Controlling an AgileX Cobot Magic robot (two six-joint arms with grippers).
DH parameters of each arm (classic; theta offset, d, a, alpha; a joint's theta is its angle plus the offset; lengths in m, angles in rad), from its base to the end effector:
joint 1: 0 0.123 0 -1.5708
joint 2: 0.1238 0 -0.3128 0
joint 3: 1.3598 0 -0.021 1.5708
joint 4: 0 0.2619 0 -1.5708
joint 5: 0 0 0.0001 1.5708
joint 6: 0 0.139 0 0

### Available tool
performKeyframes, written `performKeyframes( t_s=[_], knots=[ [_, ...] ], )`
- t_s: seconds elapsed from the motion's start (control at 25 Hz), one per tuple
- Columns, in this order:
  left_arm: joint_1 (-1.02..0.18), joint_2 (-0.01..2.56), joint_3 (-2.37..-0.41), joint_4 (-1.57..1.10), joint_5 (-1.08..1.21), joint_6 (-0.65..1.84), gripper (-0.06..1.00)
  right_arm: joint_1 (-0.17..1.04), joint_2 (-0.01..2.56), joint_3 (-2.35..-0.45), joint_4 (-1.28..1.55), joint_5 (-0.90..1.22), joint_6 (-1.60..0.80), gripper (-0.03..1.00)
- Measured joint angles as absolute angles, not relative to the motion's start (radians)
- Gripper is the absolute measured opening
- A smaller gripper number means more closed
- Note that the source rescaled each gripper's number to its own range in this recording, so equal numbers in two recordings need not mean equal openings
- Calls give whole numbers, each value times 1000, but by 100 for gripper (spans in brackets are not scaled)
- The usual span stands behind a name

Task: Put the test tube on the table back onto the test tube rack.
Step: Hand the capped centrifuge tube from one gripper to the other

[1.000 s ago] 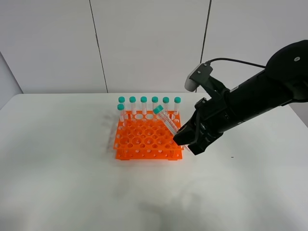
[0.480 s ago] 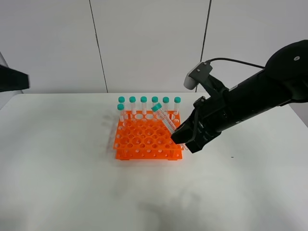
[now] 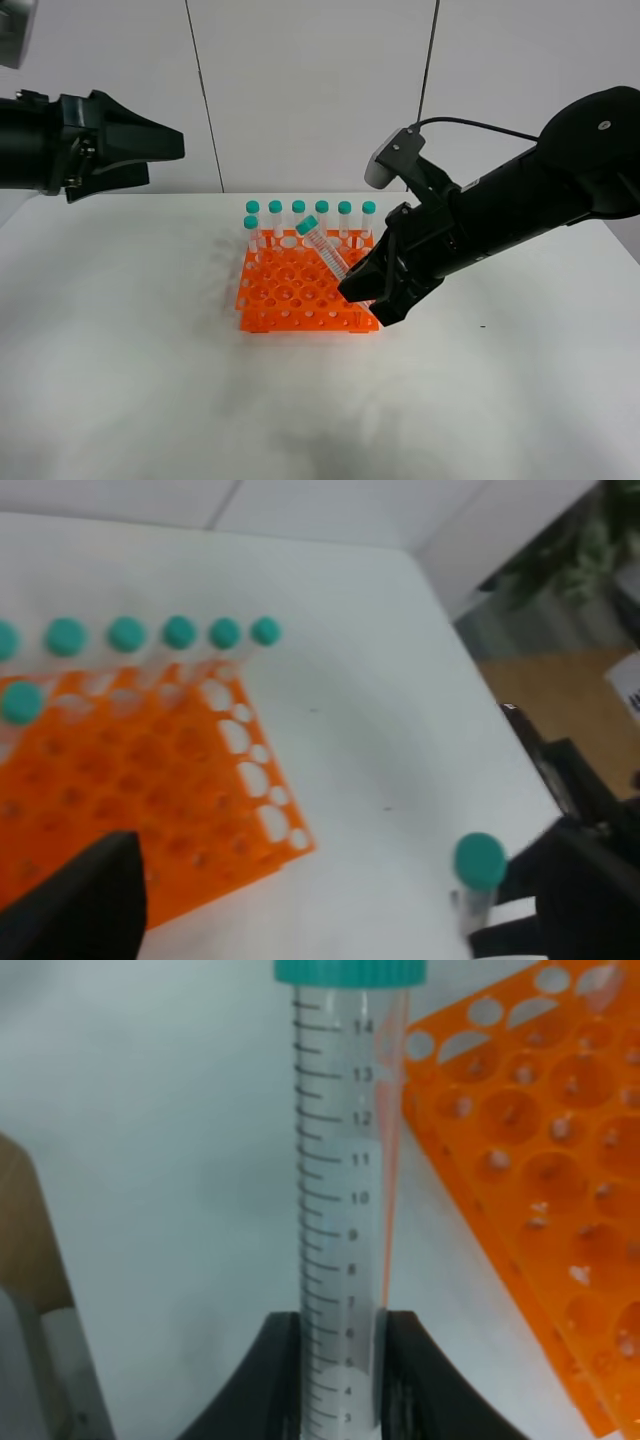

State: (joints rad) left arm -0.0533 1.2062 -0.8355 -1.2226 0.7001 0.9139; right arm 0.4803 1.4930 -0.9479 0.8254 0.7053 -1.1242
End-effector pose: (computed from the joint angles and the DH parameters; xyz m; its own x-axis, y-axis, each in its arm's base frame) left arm 0.2713 -0.0988 0.3146 -0.6386 -0.1350 -0.7576 0.4280 0.7559 -0.4954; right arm 0.2589 0.2096 0.2369 -0.3990 -0.6252 -0.6708 -0.8918 0.4347 0.1253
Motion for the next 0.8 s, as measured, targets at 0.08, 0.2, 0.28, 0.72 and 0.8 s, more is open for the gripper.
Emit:
performKeyframes(
  t_s=[0.08,0.2,0.28,0.72,0.8],
  knots=[
    [-121,1244,-835,-1261,679,944,100,480,1494,-948,825,699,-1122,2],
    [-222,1303,-835,-1322,614,974,100,480,1503,-948,824,692,-1109,2],
    [-263,1336,-835,-1373,587,1001,100,480,1503,-948,823,690,-1105,2],
    [-443,1492,-835,-1697,572,1251,99,480,1503,-948,824,689,-1102,2],
    [-445,1506,-835,-1703,572,1257,99,480,1503,-948,824,689,-1102,2]
  ],
)
